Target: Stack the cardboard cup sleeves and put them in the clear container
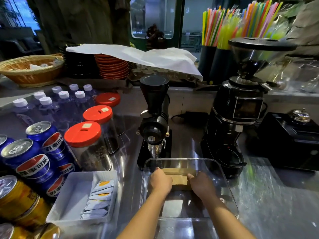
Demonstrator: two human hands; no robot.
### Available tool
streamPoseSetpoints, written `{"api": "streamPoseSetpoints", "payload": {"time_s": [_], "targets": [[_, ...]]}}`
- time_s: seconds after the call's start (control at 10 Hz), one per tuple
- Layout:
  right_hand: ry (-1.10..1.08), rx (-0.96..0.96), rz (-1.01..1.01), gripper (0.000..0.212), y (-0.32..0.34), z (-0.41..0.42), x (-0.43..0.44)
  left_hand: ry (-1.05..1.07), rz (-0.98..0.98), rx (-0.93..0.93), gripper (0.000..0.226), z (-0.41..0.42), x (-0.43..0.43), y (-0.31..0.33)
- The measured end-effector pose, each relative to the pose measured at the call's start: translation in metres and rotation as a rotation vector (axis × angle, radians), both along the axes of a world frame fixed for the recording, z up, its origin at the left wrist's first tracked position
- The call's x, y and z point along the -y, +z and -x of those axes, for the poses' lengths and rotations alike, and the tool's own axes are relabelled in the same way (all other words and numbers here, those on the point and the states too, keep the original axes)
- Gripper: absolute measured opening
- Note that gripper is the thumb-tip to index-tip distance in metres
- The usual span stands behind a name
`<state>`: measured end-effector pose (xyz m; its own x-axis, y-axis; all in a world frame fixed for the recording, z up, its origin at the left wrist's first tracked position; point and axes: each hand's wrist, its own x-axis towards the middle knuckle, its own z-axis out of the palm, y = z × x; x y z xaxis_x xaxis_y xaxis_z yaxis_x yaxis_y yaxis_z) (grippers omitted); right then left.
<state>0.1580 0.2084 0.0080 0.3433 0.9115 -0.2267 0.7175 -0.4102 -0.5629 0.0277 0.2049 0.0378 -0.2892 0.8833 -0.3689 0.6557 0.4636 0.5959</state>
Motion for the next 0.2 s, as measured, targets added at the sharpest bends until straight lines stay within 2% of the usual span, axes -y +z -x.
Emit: {"api": "streamPoseSetpoints", "payload": {"time_s": [0.1,0.2], "targets": [[-0.012,0.001,-0.057,0.043,0.007,-0.002,0.004,-0.008,-0.046,0.05,0.05,-0.001,0.003,0.009],[-0.001,-0.097,-0.181,0.036,0.033,-0.004,0.006,-0.048,-0.248,0.065,0.056,-0.002,0.015,0.032]]}}
